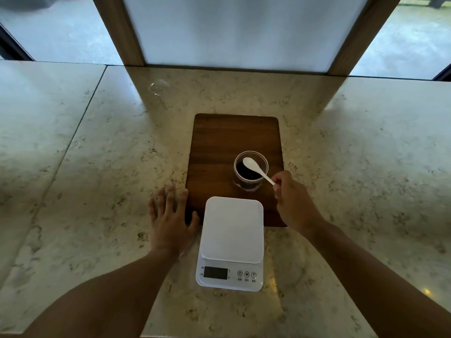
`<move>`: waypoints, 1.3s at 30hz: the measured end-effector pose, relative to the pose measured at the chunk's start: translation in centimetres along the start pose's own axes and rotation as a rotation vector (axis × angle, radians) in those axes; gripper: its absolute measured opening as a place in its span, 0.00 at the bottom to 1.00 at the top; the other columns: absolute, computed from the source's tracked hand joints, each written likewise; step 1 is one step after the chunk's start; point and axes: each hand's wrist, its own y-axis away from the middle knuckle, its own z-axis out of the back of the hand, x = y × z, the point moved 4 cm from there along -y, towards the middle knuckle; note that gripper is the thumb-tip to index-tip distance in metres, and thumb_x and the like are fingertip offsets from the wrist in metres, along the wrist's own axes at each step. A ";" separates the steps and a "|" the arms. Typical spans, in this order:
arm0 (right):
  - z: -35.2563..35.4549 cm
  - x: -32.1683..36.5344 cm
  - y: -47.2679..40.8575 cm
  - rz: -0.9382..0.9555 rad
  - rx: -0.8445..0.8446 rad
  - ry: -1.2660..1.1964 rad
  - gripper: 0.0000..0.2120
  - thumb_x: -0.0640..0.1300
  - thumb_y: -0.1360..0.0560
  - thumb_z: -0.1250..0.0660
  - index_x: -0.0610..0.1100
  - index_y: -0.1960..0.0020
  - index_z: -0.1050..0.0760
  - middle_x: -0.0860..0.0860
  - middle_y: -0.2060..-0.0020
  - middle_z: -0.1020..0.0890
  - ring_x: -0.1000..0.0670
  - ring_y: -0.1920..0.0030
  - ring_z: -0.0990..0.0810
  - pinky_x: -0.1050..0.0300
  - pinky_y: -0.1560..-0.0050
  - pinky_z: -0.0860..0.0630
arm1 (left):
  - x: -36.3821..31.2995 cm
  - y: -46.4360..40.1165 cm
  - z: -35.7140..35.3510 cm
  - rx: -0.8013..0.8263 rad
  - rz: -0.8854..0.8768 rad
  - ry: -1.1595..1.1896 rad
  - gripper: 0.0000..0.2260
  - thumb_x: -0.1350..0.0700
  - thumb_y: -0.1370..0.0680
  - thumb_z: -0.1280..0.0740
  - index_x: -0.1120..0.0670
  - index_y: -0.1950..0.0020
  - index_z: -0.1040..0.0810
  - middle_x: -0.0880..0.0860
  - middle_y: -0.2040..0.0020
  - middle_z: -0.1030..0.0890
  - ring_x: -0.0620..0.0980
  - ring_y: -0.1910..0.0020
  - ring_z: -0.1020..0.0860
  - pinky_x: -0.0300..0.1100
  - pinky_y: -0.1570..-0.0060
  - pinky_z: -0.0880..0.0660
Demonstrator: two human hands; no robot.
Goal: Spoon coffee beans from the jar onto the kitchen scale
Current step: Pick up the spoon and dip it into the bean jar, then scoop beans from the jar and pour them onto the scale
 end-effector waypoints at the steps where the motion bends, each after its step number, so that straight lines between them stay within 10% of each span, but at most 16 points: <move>1: 0.0 0.1 0.0 -0.002 0.000 0.009 0.10 0.34 0.23 0.38 0.44 0.44 0.29 0.50 0.64 0.23 0.55 0.68 0.26 0.65 0.72 0.33 | 0.0 0.0 0.0 0.000 -0.002 0.001 0.32 0.38 0.22 0.49 0.48 0.20 0.45 0.59 0.18 0.48 0.59 0.19 0.58 0.61 0.23 0.58; 10: 2.5 1.3 -0.7 0.014 -0.053 0.139 0.09 0.45 0.20 0.38 0.40 0.50 0.22 0.45 0.64 0.18 0.48 0.69 0.20 0.49 0.65 0.19 | -0.1 0.1 0.3 -0.004 -0.001 0.019 0.32 0.38 0.23 0.49 0.49 0.20 0.43 0.59 0.18 0.47 0.59 0.19 0.58 0.60 0.23 0.58; 22: 3.8 4.4 -2.7 0.095 -0.126 0.646 0.07 0.46 0.21 0.39 0.44 0.55 0.26 0.46 0.65 0.18 0.44 0.67 0.20 0.57 0.71 0.32 | -0.1 0.1 0.2 -0.003 -0.002 0.016 0.33 0.37 0.23 0.49 0.49 0.20 0.42 0.59 0.18 0.47 0.60 0.20 0.57 0.62 0.23 0.57; 39: 2.1 3.6 -5.7 -0.051 0.015 0.448 0.12 0.48 0.20 0.40 0.41 0.52 0.23 0.42 0.58 0.19 0.43 0.59 0.20 0.55 0.65 0.29 | 0.1 0.0 -0.2 -0.019 -0.017 0.013 0.33 0.37 0.23 0.48 0.50 0.21 0.41 0.60 0.19 0.46 0.60 0.20 0.56 0.62 0.23 0.56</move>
